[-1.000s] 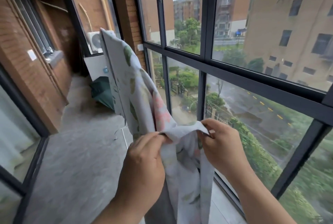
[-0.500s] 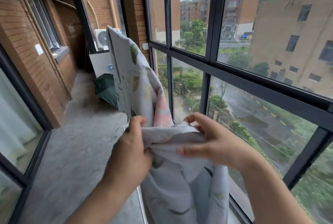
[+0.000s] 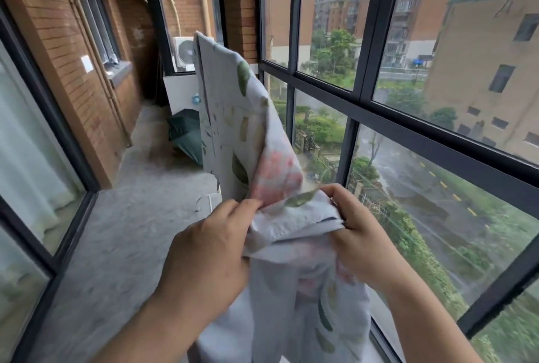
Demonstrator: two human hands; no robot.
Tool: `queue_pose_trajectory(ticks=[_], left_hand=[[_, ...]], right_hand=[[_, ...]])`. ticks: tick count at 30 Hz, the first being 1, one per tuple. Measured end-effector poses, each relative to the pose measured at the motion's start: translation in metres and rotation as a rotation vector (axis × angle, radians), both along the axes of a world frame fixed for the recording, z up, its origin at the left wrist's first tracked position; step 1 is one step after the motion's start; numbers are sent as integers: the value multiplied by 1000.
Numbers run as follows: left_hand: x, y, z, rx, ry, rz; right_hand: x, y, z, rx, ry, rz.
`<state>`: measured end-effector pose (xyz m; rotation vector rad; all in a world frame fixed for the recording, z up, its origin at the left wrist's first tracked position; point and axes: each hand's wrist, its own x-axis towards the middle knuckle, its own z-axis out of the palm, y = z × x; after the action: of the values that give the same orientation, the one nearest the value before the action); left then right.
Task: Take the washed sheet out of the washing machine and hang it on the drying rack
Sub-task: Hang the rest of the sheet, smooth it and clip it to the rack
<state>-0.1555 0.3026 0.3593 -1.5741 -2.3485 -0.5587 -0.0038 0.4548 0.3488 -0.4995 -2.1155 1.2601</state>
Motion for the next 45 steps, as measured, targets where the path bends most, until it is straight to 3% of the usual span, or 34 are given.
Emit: queue_pose_trajectory(ticks=[2,5,7,10,14,17,20,23,26,28,32,37,41,45], left_hand=[[-11,0,-6,176,-77,-52],[-10,2,-3,348,-221,-176],[-3,0,4,403,-246,-199],[2,-2,13,471,-227,-181],[5,0,9,383,-272,-177],[8,2,2,295,-374,-115],[6,1,4,229,-239,-30],[-1,-4,8,311,-147,35],[-6,-5,12,413,-146,-49],[-8,-5,17,420,-240,-130],[-14,-3,23,378,-248,-234],[-17,6,32,308,-162,-133],[-17,8,41,211,-122,-77],[-27,10,54,290,-291,-237]], right_hand=[[3,-2,1,-71,-92,177],[-1,-9,1,226,-263,114],[-9,-10,2,347,-167,1],[-12,-7,2,377,-24,-61],[-11,-10,6,320,61,-125],[-13,-17,9,254,160,-36],[-11,-18,14,240,145,83],[-13,-14,13,491,-50,-30],[-22,-13,9,622,-14,-117],[-23,-10,7,602,52,-122],[-25,0,11,508,124,-13],[-37,6,20,341,221,-59],[-44,16,26,327,328,-129],[-52,17,36,346,330,-69]])
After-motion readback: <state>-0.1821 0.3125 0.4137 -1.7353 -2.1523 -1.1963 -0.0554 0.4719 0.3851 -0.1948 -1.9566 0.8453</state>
